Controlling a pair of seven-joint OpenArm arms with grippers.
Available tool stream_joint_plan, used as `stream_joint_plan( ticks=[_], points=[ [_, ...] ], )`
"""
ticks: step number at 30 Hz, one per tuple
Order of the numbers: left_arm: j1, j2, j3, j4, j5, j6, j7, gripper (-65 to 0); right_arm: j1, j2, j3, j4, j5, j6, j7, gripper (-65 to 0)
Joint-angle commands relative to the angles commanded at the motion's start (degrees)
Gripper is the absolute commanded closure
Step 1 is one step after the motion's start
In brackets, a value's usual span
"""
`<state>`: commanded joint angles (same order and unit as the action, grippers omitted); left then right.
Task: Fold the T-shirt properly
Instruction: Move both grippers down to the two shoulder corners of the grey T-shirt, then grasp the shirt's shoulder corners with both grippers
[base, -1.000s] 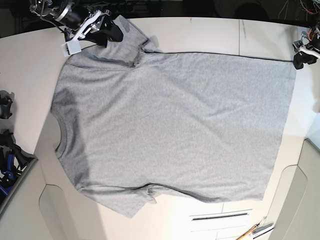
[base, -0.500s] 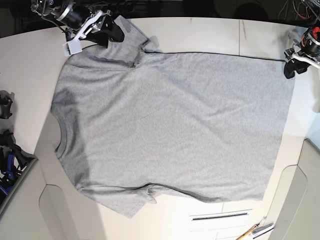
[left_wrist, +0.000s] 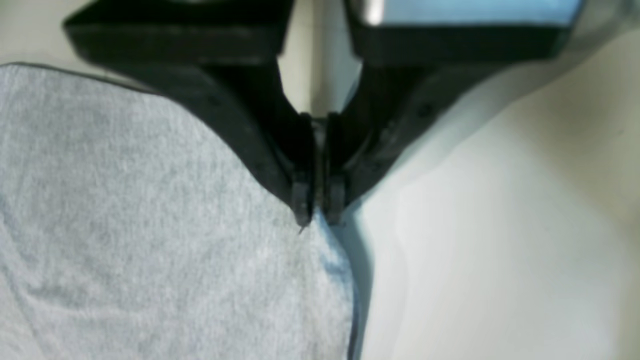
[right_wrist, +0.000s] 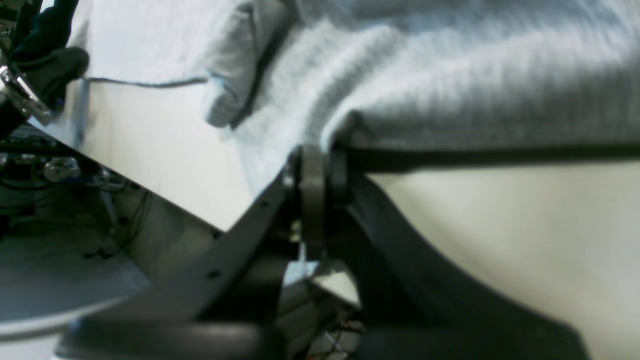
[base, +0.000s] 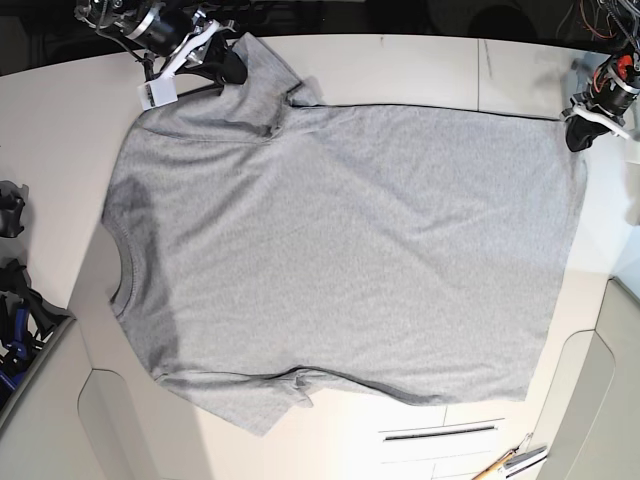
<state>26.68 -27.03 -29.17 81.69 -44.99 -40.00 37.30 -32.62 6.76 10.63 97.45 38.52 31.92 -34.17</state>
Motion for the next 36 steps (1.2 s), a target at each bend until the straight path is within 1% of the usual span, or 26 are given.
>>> stream_joint_plan(
  ticks=[2, 3, 5, 7, 8, 10, 12, 14, 16, 19, 21, 23, 29, 32, 34, 36],
  points=[
    [0.0, -0.2, -0.1, 1.5, -0.3, 0.0, 0.0, 0.0, 0.4, -0.3, 0.6, 0.6, 0.0, 0.24, -0.9, 0.0],
    [0.0, -0.5, -0.3, 2.3, -0.8, 0.0, 0.2, 0.0, 0.3, -0.3, 1.0, 1.1, 0.0, 0.92, -1.6, 0.0],
    [0.2, -0.9, -1.3, 4.2, -1.5, 0.0, 0.3, 0.0, 0.3, -0.3, 2.2, 2.6, 0.5, 1.14, -4.4, 0.0],
    [0.3, -0.9, -2.9, 6.0, -1.7, 0.0, 1.4, 0.0, 0.0, -0.3, 4.2, 4.2, 3.6, 1.11, -8.1, 0.0],
    [0.3, -0.9, -3.5, 6.6, -2.8, 0.0, 2.7, 0.0, -0.5, -0.3, 5.3, 5.3, 5.6, 1.14, -9.2, 0.0],
    [0.3, -0.9, -4.0, 7.9, -6.2, 0.0, 6.1, 0.0, -2.3, -0.3, 7.6, 8.1, 8.5, 1.95, -9.4, 0.0],
    [0.3, -0.9, -4.0, 9.7, -8.0, 0.0, 8.0, 0.0, -3.8, -0.3, 9.6, 11.1, 10.1, 1.97, -10.1, 0.0],
    [0.3, -0.9, -4.0, 11.6, -8.4, 0.0, 8.0, 0.0, -4.9, -0.1, 11.5, 14.2, 12.0, 1.97, -11.2, 0.0],
    [0.3, -0.9, -4.0, 13.3, -8.6, 0.0, 8.0, 0.0, -5.2, -0.1, 13.4, 17.2, 12.5, 1.97, -11.3, 0.0],
    [-0.2, -1.1, -4.0, 14.3, -8.6, 0.0, 7.7, 0.0, -4.5, -0.1, 16.0, 21.1, 12.5, 1.97, -10.8, 0.0],
    [-0.2, -1.6, -4.0, 14.3, -8.5, 0.0, 6.3, 0.0, -2.9, -0.1, 17.0, 22.2, 11.6, 1.97, -10.8, 0.0],
    [-0.9, -2.1, -4.0, 14.3, -6.9, 0.0, 4.6, 0.0, -0.5, -0.1, 17.1, 22.1, 10.3, 1.97, -10.6, 0.0],
    [-5.9, -2.0, -3.9, 14.1, -3.8, 0.0, 4.5, 0.0, 5.6, -0.1, 17.2, 21.9, 6.7, 1.97, -10.4, 0.0],
    [-8.6, -2.0, -3.8, 12.0, -1.8, 0.0, 2.9, 0.0, 9.4, -0.1, 17.1, 19.8, 3.1, 1.97, -9.0, 0.0],
    [-11.5, -2.1, -3.8, 7.9, -1.9, 0.0, 2.3, 0.0, 13.1, -0.1, 17.1, 16.4, 2.8, 1.99, -9.1, 0.0],
    [-15.0, -2.1, -3.8, 3.6, -1.9, 0.0, 2.3, 0.0, 16.8, 0.1, 17.0, 12.2, 2.8, 2.80, -9.1, 0.0]
  ],
)
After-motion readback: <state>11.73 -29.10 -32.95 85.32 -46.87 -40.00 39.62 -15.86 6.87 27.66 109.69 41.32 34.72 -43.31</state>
